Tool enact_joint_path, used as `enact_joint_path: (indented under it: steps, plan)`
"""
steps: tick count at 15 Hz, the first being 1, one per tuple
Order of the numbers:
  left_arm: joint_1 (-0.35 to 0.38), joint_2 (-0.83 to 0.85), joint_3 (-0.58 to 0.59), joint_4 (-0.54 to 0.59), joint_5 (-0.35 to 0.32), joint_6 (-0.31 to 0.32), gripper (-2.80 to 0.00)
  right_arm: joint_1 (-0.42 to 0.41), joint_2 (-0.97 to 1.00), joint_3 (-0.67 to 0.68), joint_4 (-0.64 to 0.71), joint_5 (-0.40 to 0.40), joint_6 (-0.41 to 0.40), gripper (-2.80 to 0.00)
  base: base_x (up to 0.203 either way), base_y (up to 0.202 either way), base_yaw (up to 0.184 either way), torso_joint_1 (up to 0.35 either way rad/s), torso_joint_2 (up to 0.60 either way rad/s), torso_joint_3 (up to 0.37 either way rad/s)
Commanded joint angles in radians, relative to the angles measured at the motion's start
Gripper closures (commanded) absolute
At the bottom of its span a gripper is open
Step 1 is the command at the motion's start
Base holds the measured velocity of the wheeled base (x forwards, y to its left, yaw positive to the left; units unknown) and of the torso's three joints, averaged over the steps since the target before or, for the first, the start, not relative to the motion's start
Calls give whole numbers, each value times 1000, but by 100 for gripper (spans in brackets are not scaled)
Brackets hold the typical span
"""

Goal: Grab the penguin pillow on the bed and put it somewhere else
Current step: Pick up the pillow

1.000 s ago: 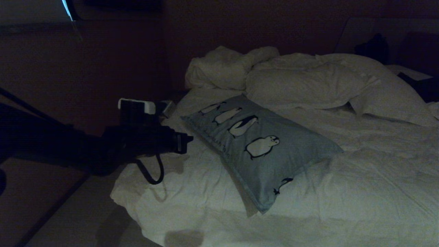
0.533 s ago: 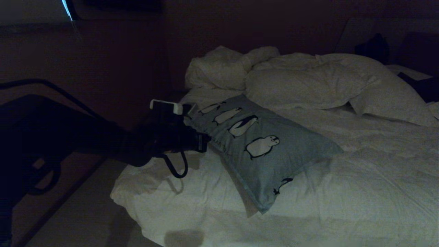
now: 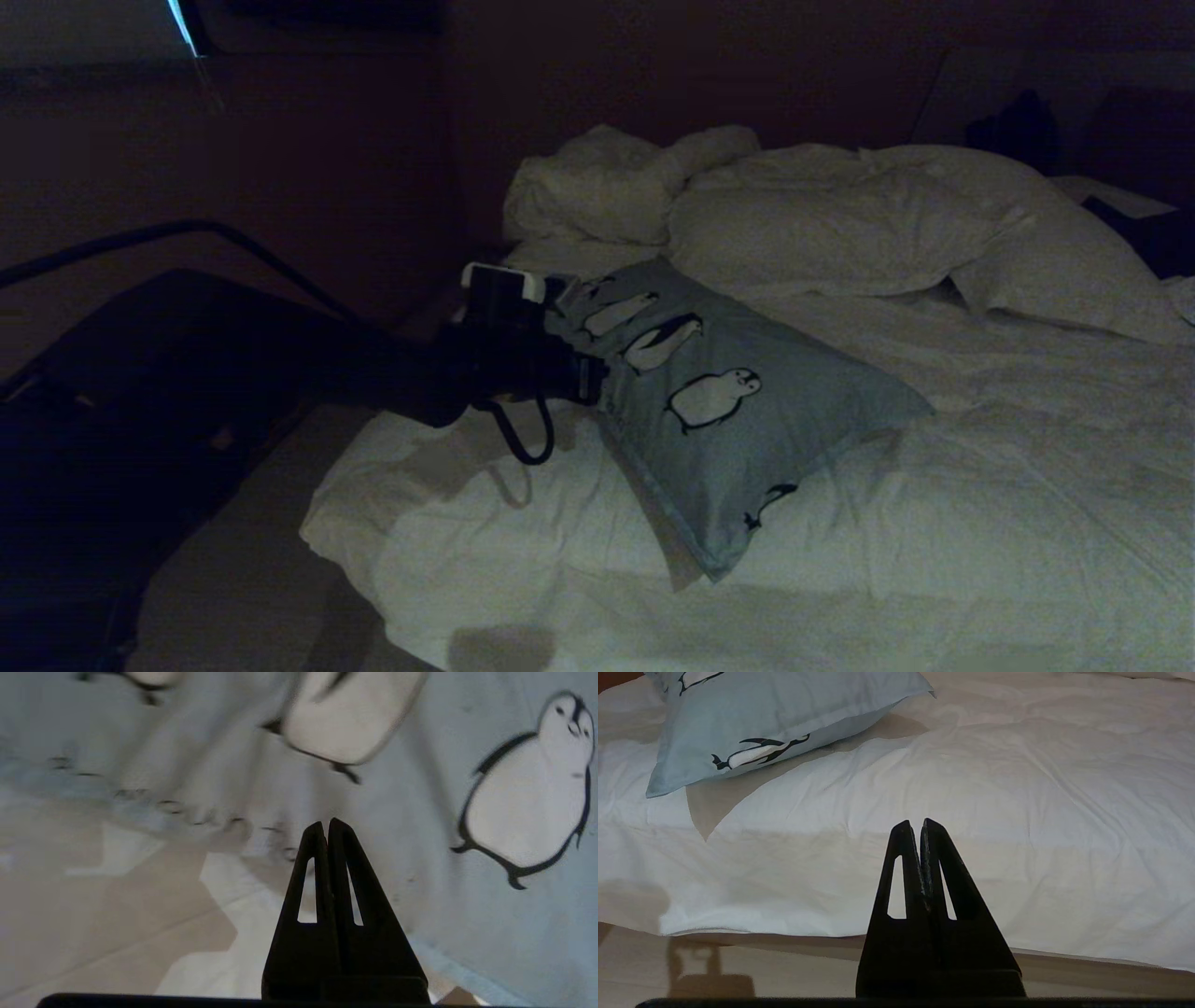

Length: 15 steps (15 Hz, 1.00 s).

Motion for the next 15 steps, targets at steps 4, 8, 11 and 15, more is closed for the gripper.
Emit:
enact_joint_path:
  steps: [4,8,11,15]
  plan:
    - [-71,39,-75,-6,24,77,0,0,1,0,0,0,0,0,0,0,0,0,0,0]
    - [-92,105,-131,-10,25,162,0,0,1,0,1,0,0,0,0,0,0,0,0,0]
    - [-94,156,-205,-10,25,164,0,0,1,0,0,0,0,0,0,0,0,0,0,0]
    - [-95,139,-210,-10,27,164,0,0,1,0,0,0,0,0,0,0,0,0,0,0]
